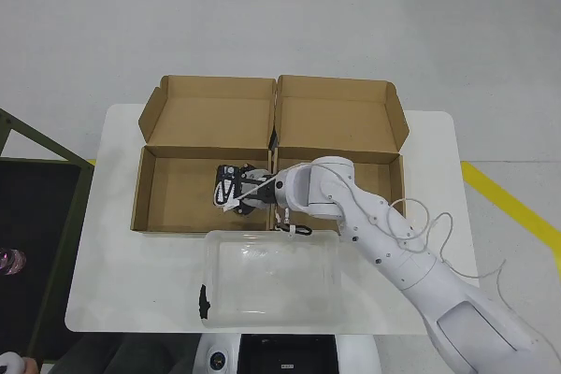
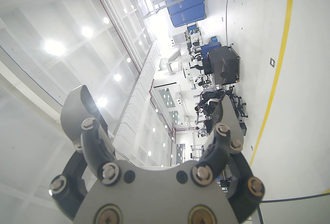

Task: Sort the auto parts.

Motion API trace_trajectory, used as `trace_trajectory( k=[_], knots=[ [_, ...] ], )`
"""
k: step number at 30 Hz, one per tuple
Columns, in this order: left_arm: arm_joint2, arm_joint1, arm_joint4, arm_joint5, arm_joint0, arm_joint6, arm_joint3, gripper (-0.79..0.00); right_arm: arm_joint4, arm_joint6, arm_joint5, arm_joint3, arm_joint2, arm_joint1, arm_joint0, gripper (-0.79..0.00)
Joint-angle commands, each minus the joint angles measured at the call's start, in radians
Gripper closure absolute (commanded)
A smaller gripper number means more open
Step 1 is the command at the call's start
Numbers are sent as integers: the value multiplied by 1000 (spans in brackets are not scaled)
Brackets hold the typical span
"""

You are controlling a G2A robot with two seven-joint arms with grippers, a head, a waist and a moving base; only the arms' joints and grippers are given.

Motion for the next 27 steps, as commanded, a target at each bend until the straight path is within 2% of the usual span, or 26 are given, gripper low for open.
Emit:
trace_trajectory(
  k=[1,10,20,24,27],
  knots=[
    [0,0,0,0,0,0,0,-785,0,2,-8,-43,27,10,-19,-499],
    [0,0,0,0,0,0,0,-785,7,10,-48,-255,178,62,-162,-533],
    [0,0,0,0,0,0,0,-785,-11,-31,-115,-451,358,119,-369,-576],
    [0,0,0,0,0,0,0,-785,-19,-54,-128,-496,432,137,-444,-646],
    [0,0,0,0,0,0,0,-785,-19,-88,-128,-506,496,151,-508,-659]
  ],
)
